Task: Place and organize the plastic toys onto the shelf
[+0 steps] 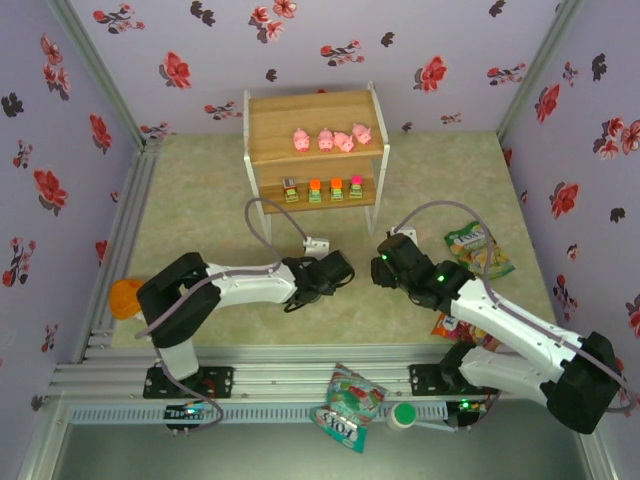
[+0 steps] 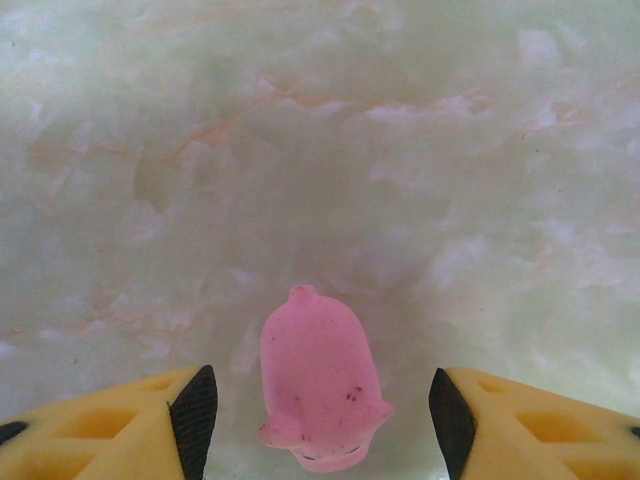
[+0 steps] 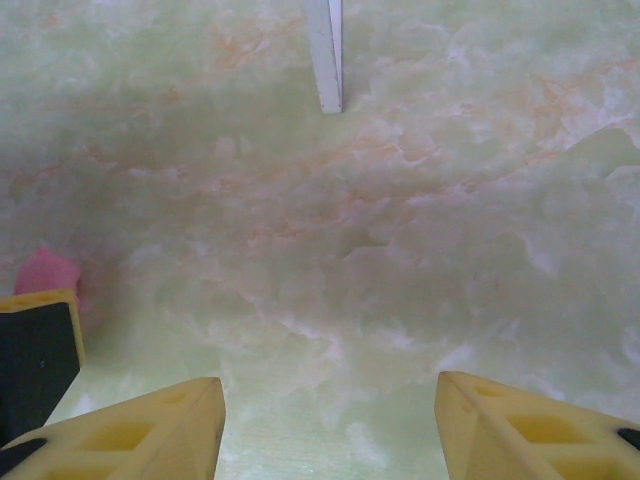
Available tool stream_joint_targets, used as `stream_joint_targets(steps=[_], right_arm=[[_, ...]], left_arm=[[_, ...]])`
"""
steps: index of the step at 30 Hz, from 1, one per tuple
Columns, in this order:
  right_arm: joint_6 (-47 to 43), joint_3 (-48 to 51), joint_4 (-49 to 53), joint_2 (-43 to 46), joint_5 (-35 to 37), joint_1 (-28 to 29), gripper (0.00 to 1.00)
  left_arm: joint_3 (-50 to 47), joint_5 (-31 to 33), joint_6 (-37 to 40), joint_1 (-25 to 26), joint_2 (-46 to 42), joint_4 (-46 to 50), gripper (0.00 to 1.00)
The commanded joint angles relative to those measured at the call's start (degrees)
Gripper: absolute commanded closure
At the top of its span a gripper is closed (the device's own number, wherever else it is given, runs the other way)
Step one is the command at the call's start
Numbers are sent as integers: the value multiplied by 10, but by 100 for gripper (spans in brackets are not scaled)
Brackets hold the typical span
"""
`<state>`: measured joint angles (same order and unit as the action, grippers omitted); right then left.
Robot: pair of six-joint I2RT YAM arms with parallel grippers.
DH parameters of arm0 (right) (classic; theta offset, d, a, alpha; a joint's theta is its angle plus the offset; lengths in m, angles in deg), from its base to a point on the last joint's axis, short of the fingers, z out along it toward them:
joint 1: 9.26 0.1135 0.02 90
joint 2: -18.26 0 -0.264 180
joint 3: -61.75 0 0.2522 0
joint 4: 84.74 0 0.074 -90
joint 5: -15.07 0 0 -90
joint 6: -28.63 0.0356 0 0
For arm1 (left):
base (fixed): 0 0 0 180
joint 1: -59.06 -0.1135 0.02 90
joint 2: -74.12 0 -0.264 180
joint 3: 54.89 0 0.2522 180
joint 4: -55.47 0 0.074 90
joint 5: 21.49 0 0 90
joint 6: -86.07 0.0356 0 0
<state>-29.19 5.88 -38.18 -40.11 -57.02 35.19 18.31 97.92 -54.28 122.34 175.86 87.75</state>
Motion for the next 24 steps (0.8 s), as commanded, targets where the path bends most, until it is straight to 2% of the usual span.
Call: stream_joint_targets(steps=[1, 24], right_arm=[[9, 10, -8, 8, -6, -6, 41], [9, 8, -12, 3, -12, -12, 50]], left_arm=[[12, 16, -17, 4, 10, 16, 38], [18, 3, -18, 0, 29, 13, 44]])
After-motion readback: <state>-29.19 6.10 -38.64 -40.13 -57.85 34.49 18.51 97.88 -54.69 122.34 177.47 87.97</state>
